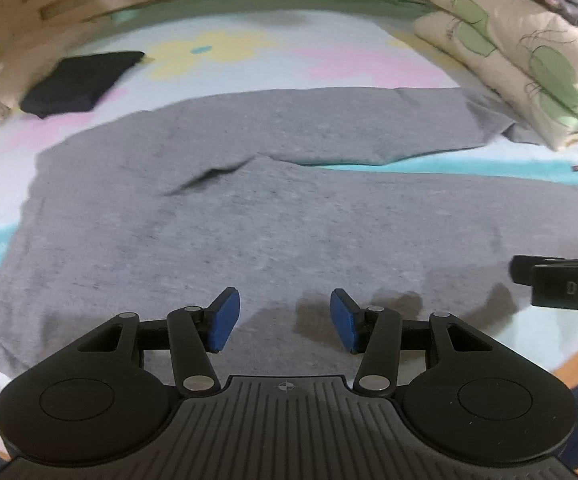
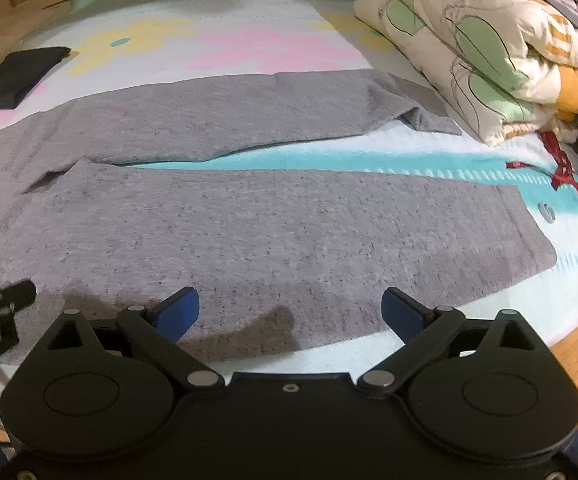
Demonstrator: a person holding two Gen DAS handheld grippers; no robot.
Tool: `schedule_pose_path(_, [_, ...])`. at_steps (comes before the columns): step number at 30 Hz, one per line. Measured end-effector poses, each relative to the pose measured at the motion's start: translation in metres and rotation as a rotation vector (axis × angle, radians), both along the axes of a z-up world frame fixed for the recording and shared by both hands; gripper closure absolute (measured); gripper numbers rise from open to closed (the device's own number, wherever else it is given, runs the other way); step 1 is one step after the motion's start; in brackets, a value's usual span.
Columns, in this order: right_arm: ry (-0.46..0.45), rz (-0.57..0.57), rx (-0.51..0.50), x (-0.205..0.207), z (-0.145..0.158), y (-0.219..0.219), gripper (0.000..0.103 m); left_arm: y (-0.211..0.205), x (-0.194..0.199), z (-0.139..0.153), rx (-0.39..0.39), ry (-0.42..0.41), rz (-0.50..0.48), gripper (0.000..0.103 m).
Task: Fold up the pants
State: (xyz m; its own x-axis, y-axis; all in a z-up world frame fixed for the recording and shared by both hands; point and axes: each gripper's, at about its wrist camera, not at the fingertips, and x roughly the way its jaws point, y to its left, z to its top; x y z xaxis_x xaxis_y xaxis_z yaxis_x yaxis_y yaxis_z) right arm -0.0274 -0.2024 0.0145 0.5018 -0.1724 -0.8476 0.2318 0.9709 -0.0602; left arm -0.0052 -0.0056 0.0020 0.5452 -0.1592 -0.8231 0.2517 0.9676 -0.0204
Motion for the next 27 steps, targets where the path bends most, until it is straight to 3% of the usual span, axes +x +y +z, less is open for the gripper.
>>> schedule_pose_path(5, [-0.005, -0.023, 0.023, -0.001, -0.003, -0.013, 0.008, 0.003, 0.011, 0.002, 0.007, 0.018, 0.035, 0.054])
schedule_pose_path(12, [-0.008, -0.06, 0.017, 0.008, 0.004, -0.04, 0.01, -0.009, 0.04, 0.024, 0.064, -0.05, 0.015, 0.054])
schedule_pose_path(19, [0.008, -0.148, 0.056, 0.054, 0.022, -0.09, 0.02, -0.032, 0.09, 0.037, 0.077, -0.1, -0.046, 0.054])
schedule_pose_path(27, [-0.016, -0.317, 0.096, 0.149, 0.02, -0.15, 0.02, -0.036, 0.146, -0.011, 0.107, -0.018, -0.005, 0.054])
